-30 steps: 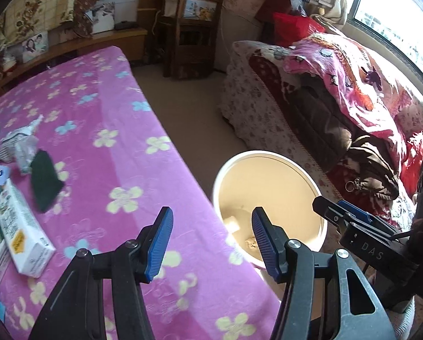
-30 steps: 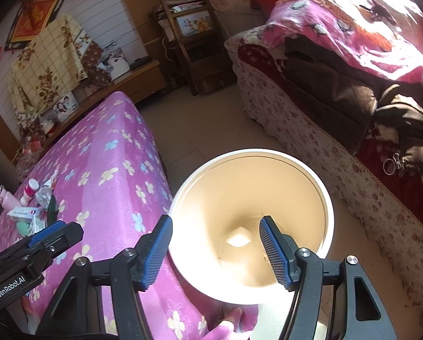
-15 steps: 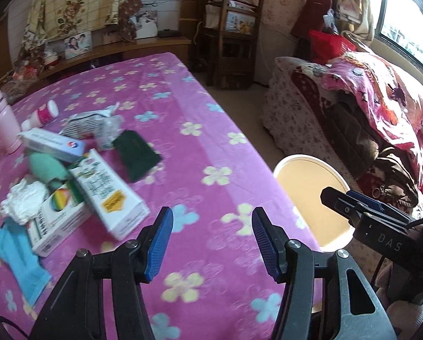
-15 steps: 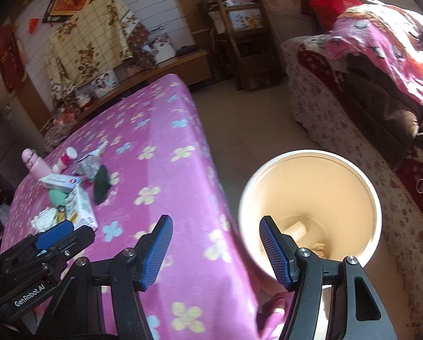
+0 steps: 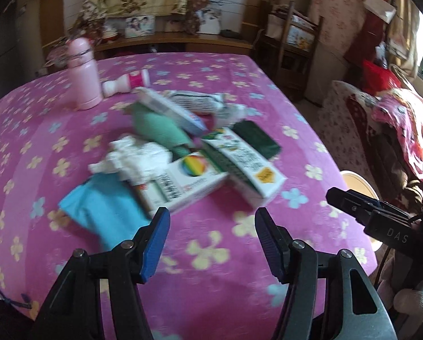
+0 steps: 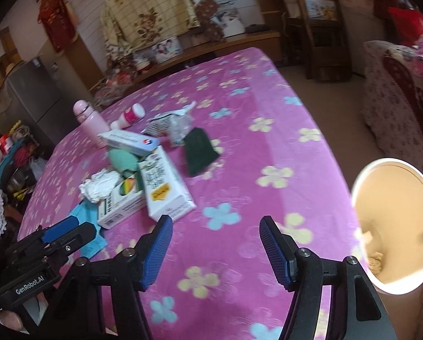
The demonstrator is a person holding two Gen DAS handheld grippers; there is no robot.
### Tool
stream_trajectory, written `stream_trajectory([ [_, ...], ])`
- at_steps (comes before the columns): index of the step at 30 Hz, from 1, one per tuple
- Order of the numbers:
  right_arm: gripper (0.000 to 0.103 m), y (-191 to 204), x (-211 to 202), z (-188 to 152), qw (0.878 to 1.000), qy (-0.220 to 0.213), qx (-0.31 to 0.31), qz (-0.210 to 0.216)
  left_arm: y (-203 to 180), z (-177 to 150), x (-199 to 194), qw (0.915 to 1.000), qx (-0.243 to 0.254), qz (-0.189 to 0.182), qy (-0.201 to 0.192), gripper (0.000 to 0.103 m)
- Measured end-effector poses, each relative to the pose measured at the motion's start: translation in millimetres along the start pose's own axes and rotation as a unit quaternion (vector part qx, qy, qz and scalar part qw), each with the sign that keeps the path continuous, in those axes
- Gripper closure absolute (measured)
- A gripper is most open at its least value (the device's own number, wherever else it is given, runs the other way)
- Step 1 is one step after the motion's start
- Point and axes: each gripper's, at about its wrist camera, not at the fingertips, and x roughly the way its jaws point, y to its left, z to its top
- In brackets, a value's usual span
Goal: Collect trash
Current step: 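Move both open tools back over the table, then grasp the blue tissue packet with the left tool while the right tool grasps the cow milk carton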
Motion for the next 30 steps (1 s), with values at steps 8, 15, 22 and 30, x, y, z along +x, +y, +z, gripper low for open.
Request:
stream_trajectory([
  [8, 0.036, 51, 48, 22, 0.997, 0.037, -0.070, 0.017, 80, -16, -1, 0.9960, -0.086, 0.021, 0.012, 0.038],
  [15, 0.036, 68, 84, 36, 0.994, 0.060, -0.093, 0.011, 108, -18, 31, 0.9885, -0.146, 0.021, 0.033, 0.037],
  [22, 0.036, 73, 104, 44, 0.991, 0.073, -0.109, 0.007, 105, 0, 65, 0.9877, -0.149, 0.023, 0.041, 0.035],
  [30, 0.033, 77, 125, 51, 0.991, 0.078, -0.107, 0.009, 107, 2, 69, 0.9906, -0.129, 0.025, 0.039, 0.038],
])
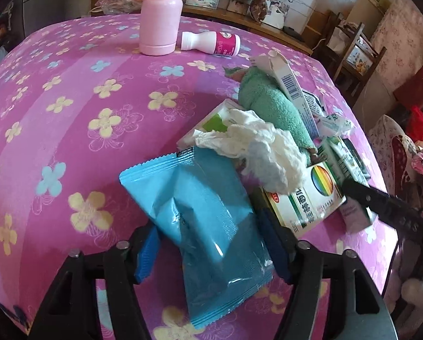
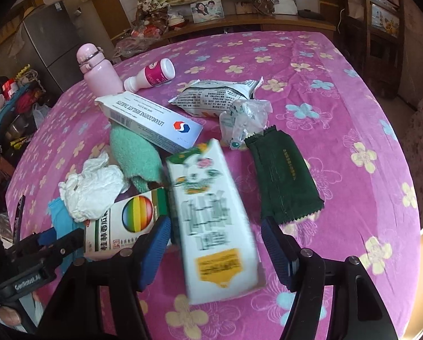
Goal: Collect trash
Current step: 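Grasp the blue tissue packet with the left tool while the right tool grasps the cow milk carton, then carry both items to the bin and open the right tool dropping the carton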
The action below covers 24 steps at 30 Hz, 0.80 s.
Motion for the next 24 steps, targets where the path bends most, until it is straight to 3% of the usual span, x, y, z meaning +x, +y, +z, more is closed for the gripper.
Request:
stream_trajectory([
  [1, 0.033, 0, 1, 1, 1.000, -0.001, 0.001, -0.001, 1, -2, -1, 1.0000, 0.005, -0.001, 0.001, 0.045],
  [4, 0.034, 1, 3, 0, 1.000, 0.001, 0.006, 0.012, 6, -7, -6, 0.9998, 0.005, -0.014, 0.009, 0.045],
  [6, 0.043, 3, 0, -2, 1.000, -0.005, 0.004, 0.011, 9, -11, -12, 0.9996, 0.003, -0.022, 0.014, 0.046],
  [9, 0.043, 4, -9, -8, 1.000, -0.009, -0.012, -0.008, 10, -18, -29, 0.9997, 0.015, -0.021, 0.006, 0.046],
  [16, 0.043, -13, -50, -39, 1.000, -0.026, 0.013, 0.011, 2, -36, -60, 0.9988, 0.039, -0.029, -0.003, 0.046],
  [24, 0.042, -16, -57, -73, 1.000, 0.015, 0.010, -0.008, -27, -49, -77, 0.9963, 0.074, -0.041, -0.014, 0.046],
])
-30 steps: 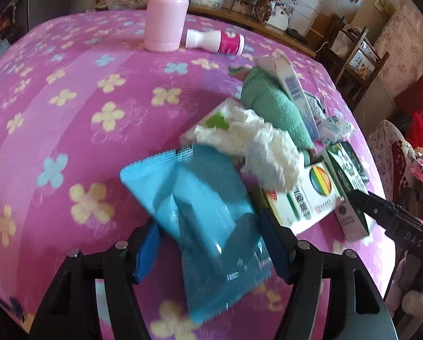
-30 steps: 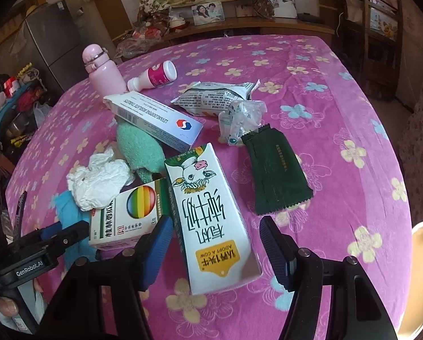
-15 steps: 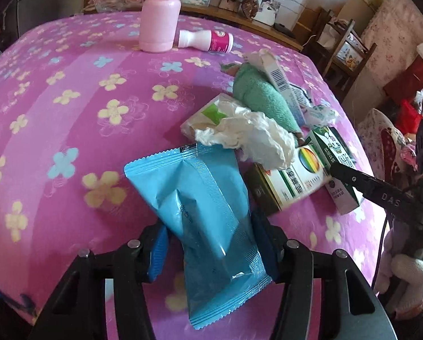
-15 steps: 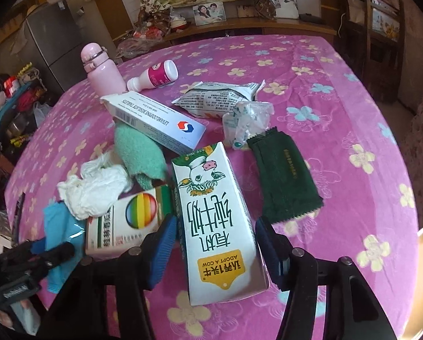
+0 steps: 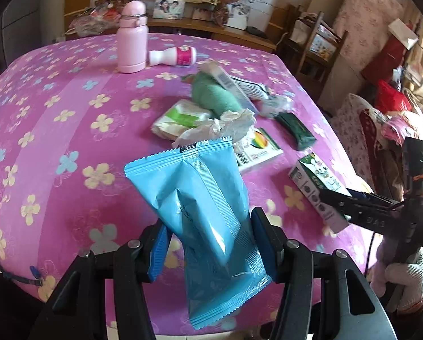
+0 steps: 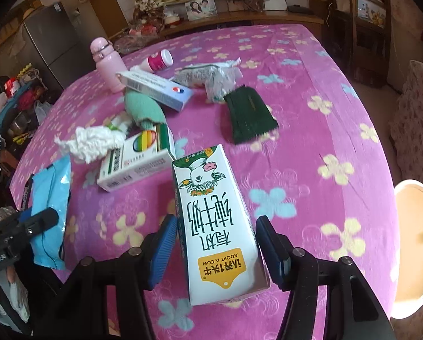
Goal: Collect trash
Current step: 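Carry both items to the bin and open the right tool dropping the carton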
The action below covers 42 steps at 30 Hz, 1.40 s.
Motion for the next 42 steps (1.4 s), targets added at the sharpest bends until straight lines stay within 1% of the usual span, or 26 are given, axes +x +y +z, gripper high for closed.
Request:
stream_trajectory([
  [1, 0.041, 0, 3, -1, 1.000, 0.005, -0.001, -0.005, -3, -1, 0, 1.0000, 0.004, -0.001, 0.001, 0.046],
  [2, 0.037, 0, 5, 0, 1.000, 0.009, -0.002, -0.005, -8, -1, 0, 1.0000, 0.008, -0.002, 0.002, 0.046],
  [5, 0.036, 3, 12, 3, 1.000, 0.013, -0.010, -0.017, -17, -4, -1, 0.9998, 0.017, -0.005, 0.003, 0.046],
  [9, 0.036, 5, 23, 2, 0.999, 0.013, -0.022, -0.037, -29, -5, -5, 0.9995, 0.031, -0.011, 0.000, 0.046],
  [10, 0.040, 3, 21, 0, 0.999, 0.005, -0.018, -0.037, -32, -5, -5, 0.9993, 0.034, -0.013, 0.000, 0.046],
  [11, 0.042, 1, 18, -2, 0.999, -0.001, -0.013, -0.033, -35, -5, -6, 0.9992, 0.036, -0.015, -0.001, 0.046],
  [13, 0.042, -3, 7, -4, 1.000, -0.014, -0.005, -0.025, -42, -4, -6, 0.9988, 0.044, -0.021, -0.001, 0.046],
  [16, 0.042, -9, -16, -6, 0.999, -0.038, -0.001, -0.027, -55, -2, -6, 0.9981, 0.052, -0.034, -0.001, 0.046],
  [19, 0.042, -22, -40, -7, 0.998, -0.062, 0.016, -0.021, -72, 1, -6, 0.9969, 0.066, -0.043, -0.005, 0.046],
  [28, 0.042, -66, -93, -21, 0.991, -0.110, 0.067, -0.046, -133, 13, -4, 0.9905, 0.123, -0.059, -0.018, 0.046],
  [34, 0.042, -98, -114, -31, 0.985, -0.123, 0.097, -0.072, -167, 18, 3, 0.9857, 0.152, -0.071, -0.019, 0.046],
  [42, 0.042, -143, -131, -45, 0.977, -0.131, 0.141, -0.097, -212, 22, 18, 0.9788, 0.185, -0.087, -0.014, 0.046],
])
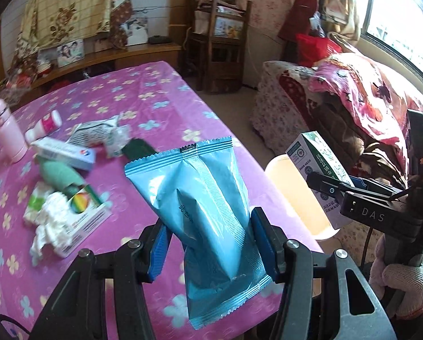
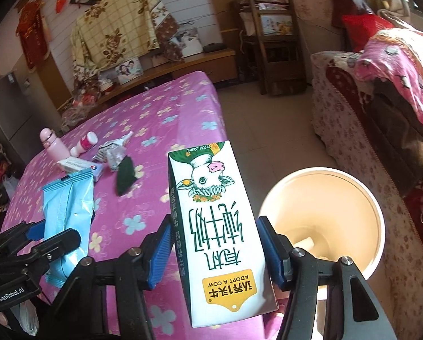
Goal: Collect trash
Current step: 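Carry both items to the bin and open the right tool dropping the carton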
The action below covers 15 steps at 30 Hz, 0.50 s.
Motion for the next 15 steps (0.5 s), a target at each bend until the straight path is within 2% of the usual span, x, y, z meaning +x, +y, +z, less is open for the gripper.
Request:
stream_trajectory([
  [15, 0.043, -78, 7, -2, 0.997, 0.005, 0.065, -0.049, -50, 22, 38, 0.9991, 0.036, -0.022, 0.010, 0.046],
])
